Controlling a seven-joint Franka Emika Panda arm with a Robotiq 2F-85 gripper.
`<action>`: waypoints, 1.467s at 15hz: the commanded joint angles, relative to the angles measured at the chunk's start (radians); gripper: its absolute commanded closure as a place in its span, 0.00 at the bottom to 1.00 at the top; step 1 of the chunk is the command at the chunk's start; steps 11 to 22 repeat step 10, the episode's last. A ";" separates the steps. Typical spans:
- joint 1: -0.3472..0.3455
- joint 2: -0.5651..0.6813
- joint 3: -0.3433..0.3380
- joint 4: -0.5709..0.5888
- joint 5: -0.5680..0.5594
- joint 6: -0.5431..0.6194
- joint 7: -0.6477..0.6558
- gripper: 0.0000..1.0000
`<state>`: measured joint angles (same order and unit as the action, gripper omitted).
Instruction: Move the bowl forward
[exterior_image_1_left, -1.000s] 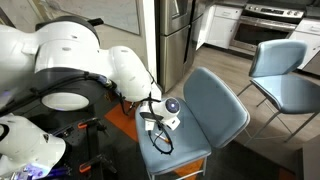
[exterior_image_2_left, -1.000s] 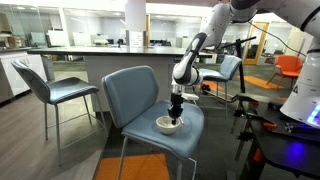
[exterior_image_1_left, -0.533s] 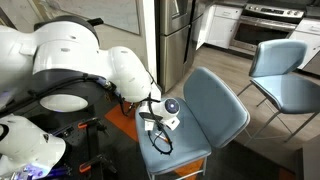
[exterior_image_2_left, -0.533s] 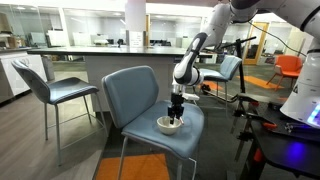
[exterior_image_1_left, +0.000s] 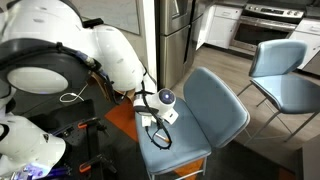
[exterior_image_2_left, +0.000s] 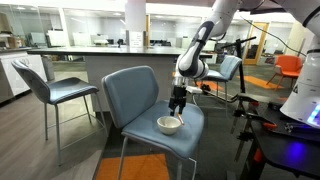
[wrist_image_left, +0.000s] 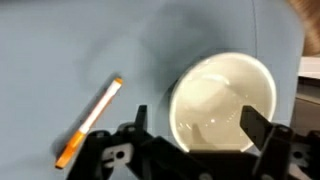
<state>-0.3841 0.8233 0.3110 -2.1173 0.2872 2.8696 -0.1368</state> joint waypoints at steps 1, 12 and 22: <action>0.100 -0.163 -0.071 -0.122 -0.025 -0.004 0.037 0.00; 0.372 -0.479 -0.315 -0.261 -0.196 -0.158 0.193 0.00; 0.372 -0.479 -0.315 -0.261 -0.196 -0.158 0.193 0.00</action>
